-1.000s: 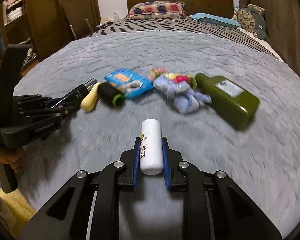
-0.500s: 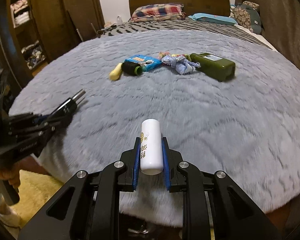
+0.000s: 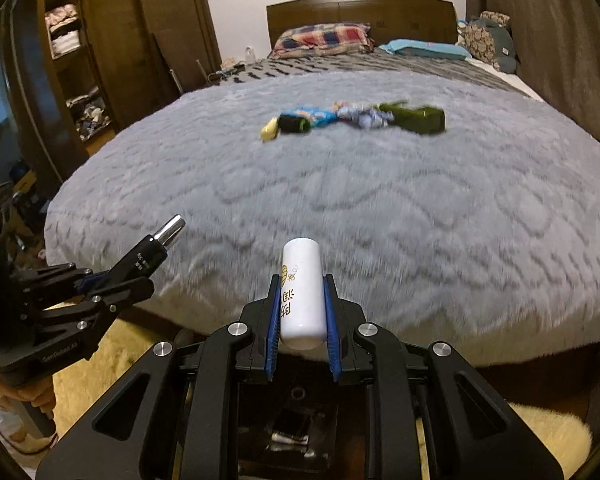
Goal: Collect trash
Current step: 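Lower both held items below the bed edge and open both tools to drop them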
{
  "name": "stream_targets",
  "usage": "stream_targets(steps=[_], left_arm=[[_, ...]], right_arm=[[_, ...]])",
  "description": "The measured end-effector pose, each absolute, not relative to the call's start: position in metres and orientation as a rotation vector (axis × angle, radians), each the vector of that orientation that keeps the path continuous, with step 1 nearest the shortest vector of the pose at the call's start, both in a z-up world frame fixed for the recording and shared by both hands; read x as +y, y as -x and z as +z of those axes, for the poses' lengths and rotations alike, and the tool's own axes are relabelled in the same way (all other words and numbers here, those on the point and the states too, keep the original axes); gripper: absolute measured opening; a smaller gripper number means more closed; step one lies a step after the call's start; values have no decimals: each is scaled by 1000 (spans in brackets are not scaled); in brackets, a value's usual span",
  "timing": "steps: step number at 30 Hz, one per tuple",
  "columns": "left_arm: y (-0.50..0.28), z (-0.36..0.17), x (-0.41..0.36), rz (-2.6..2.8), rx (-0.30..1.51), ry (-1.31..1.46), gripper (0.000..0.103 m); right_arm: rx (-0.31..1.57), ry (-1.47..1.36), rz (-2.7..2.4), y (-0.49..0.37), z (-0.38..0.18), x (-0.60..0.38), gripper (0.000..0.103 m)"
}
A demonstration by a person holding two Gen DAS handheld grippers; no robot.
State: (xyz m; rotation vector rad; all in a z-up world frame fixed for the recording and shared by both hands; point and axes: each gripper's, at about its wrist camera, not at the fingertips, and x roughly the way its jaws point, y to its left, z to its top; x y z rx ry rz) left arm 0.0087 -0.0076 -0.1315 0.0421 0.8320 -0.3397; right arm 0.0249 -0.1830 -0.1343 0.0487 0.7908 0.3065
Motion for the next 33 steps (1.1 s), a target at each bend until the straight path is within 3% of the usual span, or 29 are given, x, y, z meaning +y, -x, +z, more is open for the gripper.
stream_targets(steps=[17,33], left_arm=[[5,-242,-34,-407,1112,-74,20],[-8,-288,-43,-413,1271,-59,21]], right_arm=[[1070,-76,316,-13,-243,-167,21],[1239,-84,317,-25,-295,-154,21]])
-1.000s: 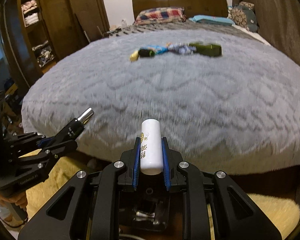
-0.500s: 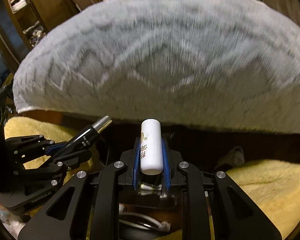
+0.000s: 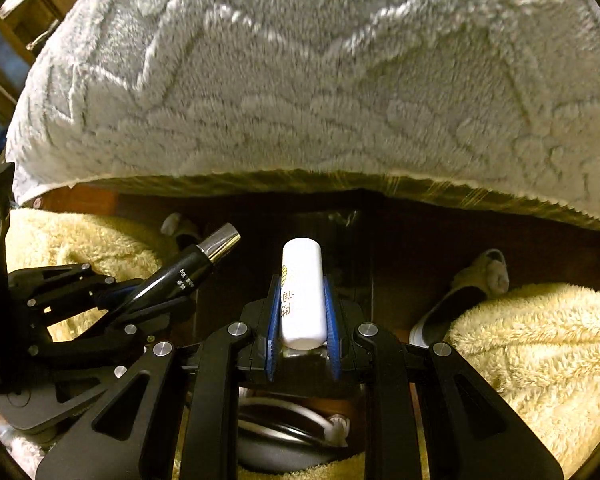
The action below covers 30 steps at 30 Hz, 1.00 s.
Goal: Collect trash
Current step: 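Lower both held items below the bed edge and open both tools to drop them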
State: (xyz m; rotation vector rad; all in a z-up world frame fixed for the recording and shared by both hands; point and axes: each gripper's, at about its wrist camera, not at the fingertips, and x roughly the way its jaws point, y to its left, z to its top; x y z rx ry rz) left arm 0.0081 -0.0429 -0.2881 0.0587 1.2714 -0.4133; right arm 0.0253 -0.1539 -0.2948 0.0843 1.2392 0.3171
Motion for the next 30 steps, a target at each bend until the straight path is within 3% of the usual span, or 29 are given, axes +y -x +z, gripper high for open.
stream_targets(steps=[8,13,14,16,20,24,28,30], left_arm=[[-9,-304,-32,-401,1312,-29,21],[-9,-298,-28,-387,1284,-28,34],[-8,-296,-28,-383,1278,-31,35],[-8,-291,-27,-375,1267,-35,38],[-7,-279,-26,-359,1236,-51,45],[-5,-265,-25,-349,1197,-69,59],[-3,-248,-26,-342,1159,-85,73],[-3,-236,-25,-335,1129,-93,77]], right_arm=[[1240,-105,312,-32,-302,-160,22],[1232,-122,300,-35,-300,-173,25],[1228,-126,294,-35,-298,-175,28],[1217,-134,289,-34,-292,-177,47],[1185,-154,265,-33,-282,-185,63],[1146,-163,238,-32,-267,-193,86],[1112,-158,222,-31,-251,-197,96],[1091,-147,199,-31,-241,-198,97]])
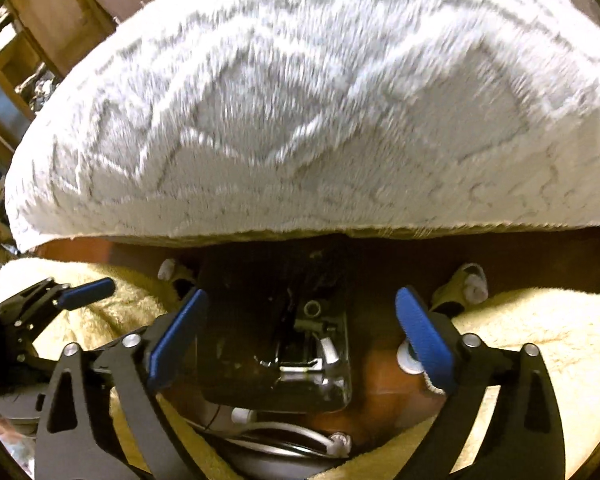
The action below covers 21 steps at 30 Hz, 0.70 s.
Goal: Collect trash
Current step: 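Lower both held items below the bed edge and open both tools to drop them, then raise both open tools back over the bed toward the remaining items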
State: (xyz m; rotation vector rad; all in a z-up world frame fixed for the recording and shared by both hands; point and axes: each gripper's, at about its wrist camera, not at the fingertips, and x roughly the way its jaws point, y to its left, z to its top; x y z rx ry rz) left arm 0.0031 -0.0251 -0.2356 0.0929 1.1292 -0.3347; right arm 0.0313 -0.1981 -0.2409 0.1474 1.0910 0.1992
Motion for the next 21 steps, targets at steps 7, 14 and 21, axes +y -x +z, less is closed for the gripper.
stream_targets(steps=[7,14,21], left_arm=[[-9,-184,-15,-300,981,-92,85],[-39,-144,-8,-254,883,-102,85],[-84,-127,-3,-225,853,-89,85]], right_arm=[[982,-146,145,-36,-195,-219,99],[862,-105,101,-58,-144,-238,99],[829,-87,49,-105,-131,-251,99]])
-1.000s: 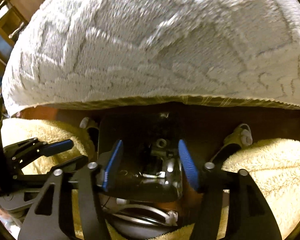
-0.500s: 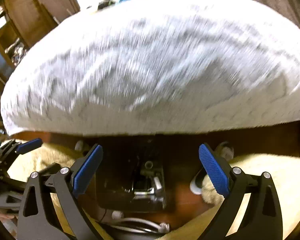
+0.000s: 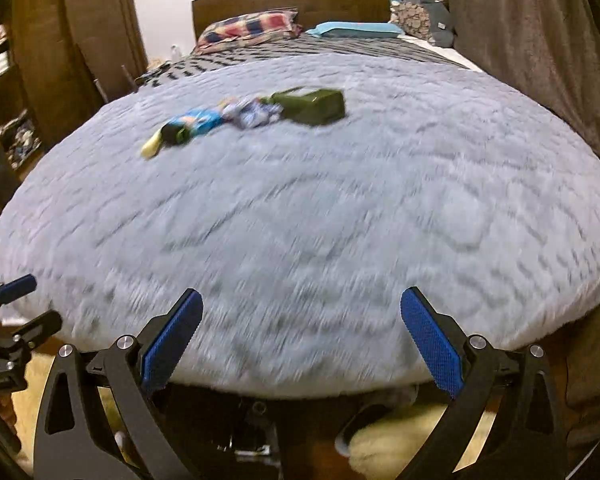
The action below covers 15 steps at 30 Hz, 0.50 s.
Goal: Collect trash
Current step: 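Raise both open tools back over the bed toward the remaining items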
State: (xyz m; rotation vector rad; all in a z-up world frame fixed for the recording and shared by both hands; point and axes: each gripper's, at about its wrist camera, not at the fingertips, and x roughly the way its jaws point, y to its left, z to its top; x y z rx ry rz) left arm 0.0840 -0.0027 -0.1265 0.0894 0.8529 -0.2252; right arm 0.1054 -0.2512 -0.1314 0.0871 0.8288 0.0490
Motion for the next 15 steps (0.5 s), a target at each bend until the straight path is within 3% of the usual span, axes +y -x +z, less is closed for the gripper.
stream_targets(steps=[15], left_arm=[[-197,-111,-14,-188,842,-95,81]], right_arm=[[816,7,-10,-203,-118,-255,99]])
